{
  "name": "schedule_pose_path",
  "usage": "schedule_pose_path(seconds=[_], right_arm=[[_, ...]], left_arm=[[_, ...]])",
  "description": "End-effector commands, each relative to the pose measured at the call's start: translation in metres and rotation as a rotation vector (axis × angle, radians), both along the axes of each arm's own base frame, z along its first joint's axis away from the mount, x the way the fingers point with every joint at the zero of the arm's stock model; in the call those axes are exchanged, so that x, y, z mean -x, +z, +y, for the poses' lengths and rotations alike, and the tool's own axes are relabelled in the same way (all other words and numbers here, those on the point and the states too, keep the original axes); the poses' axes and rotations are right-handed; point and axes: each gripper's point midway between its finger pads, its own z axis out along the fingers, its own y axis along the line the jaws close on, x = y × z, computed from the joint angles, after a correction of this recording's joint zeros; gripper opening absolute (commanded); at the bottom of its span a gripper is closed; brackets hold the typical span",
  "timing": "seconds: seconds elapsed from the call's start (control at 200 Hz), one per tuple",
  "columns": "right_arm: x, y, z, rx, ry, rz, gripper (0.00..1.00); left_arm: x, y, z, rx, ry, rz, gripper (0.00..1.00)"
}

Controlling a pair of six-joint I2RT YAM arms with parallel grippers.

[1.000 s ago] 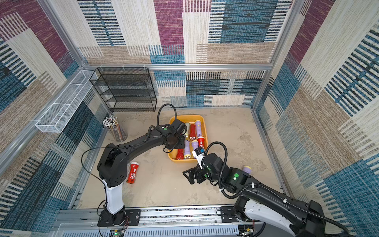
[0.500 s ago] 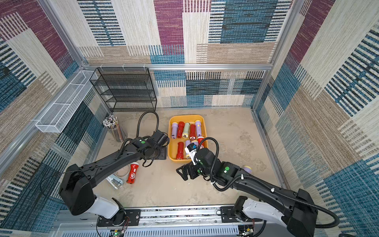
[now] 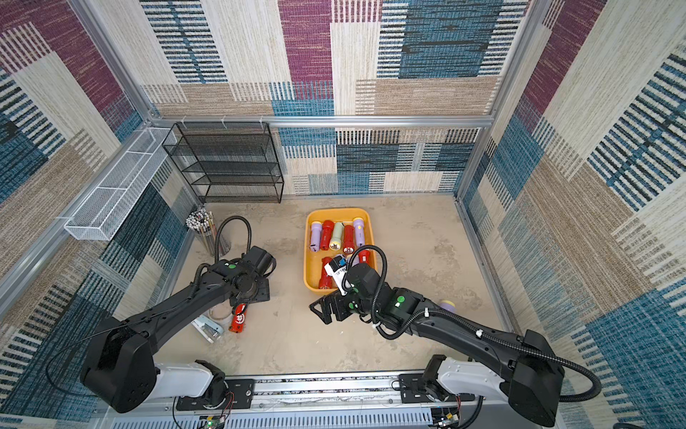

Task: Put the flashlights into the storage boxes
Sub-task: Pick up the flashlight from the center of the board.

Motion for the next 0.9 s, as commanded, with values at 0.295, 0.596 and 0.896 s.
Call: schedule_pose_path(seconds=[0.295,0.596,0.896], right_arm=[[0.002,0.000,-0.008,-0.009,-0.003,-0.041,1.00],[0.004,-0.006,-0.013,0.001,-0.009,-0.049,1.00],[0.004,-0.008,-0.018,0.008,-0.024,-0.057,1.00]], left_arm=[[0.015,-0.026,0.031,-0.028,0.097,0.070,0.69],[0.009,-0.047,0.033,0.009,0.118,0.128,0.68],[-0.001,-0.056,0.024,0.047,0.111,0.159,0.63]])
